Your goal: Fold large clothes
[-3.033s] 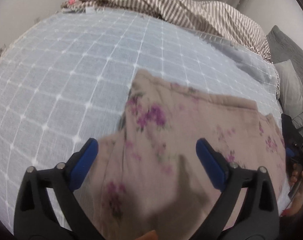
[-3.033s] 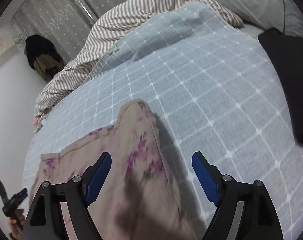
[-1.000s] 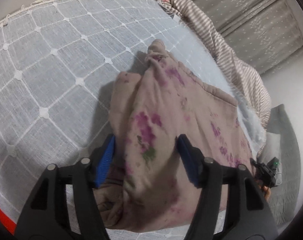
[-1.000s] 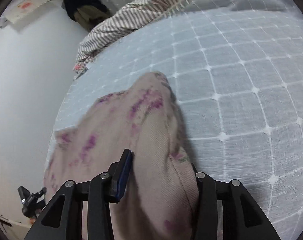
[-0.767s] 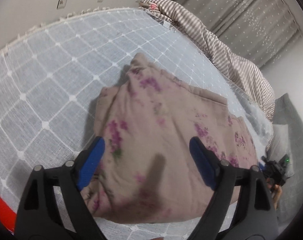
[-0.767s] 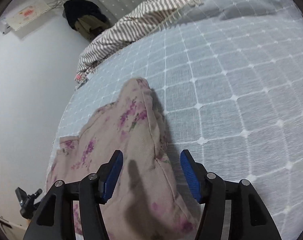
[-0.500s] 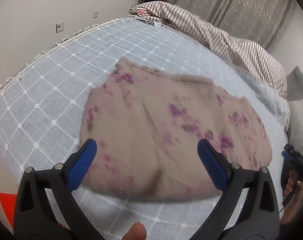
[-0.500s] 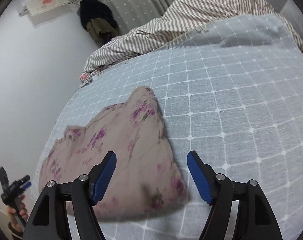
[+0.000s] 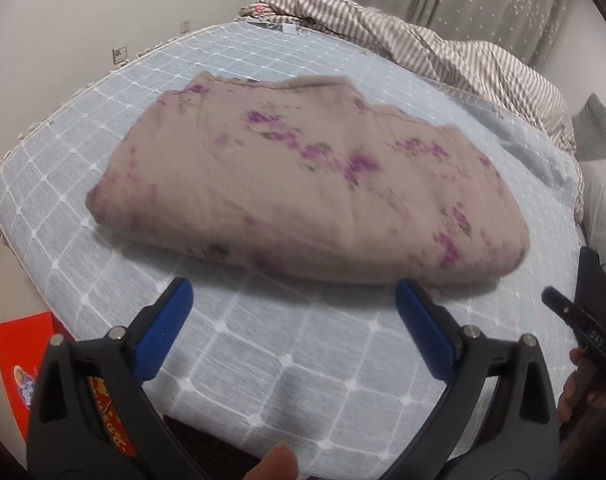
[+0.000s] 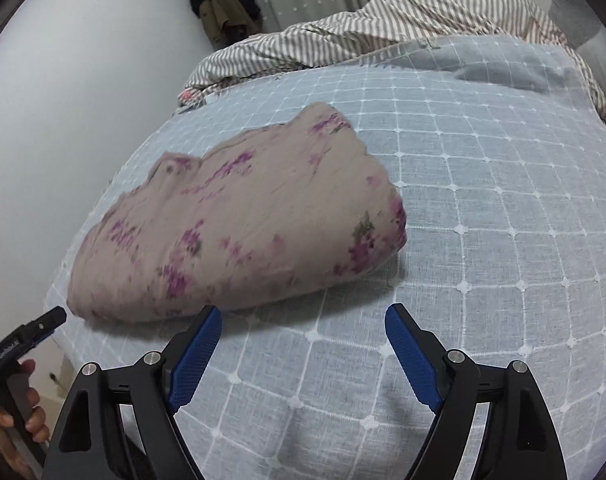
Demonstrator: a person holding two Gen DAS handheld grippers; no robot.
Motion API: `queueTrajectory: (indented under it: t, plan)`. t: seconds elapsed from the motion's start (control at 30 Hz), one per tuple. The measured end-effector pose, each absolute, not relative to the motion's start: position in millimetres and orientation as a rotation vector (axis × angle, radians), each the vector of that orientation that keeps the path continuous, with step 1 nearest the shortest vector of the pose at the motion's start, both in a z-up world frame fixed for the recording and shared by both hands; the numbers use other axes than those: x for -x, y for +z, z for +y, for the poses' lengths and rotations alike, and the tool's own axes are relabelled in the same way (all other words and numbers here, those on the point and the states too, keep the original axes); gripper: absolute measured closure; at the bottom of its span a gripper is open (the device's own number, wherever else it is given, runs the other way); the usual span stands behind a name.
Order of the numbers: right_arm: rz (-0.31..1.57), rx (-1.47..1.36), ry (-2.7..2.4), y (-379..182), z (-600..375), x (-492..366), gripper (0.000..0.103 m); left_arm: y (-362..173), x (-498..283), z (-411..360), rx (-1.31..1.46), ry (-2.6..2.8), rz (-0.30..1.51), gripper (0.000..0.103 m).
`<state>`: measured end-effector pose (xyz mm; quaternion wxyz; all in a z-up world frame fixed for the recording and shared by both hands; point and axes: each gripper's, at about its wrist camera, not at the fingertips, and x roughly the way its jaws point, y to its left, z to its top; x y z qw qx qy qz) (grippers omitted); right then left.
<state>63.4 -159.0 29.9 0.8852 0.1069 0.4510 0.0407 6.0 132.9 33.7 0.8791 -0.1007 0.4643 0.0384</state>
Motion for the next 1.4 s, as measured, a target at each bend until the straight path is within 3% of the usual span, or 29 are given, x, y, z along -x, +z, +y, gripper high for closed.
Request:
queueTrajectory:
  t: [0.57,1.4]
  plan:
    - [0.928,-0.085,0.095,17.2,-125.2,-45.9,0.018,-1.0,5.0,75.1,0.066,0.118,1.057,0.002]
    - [0.934,0.007,0.136,10.0,-99.9,-53.3,0.018,-9.8,2.9,75.2,0.061,0.151,1.067,0.002]
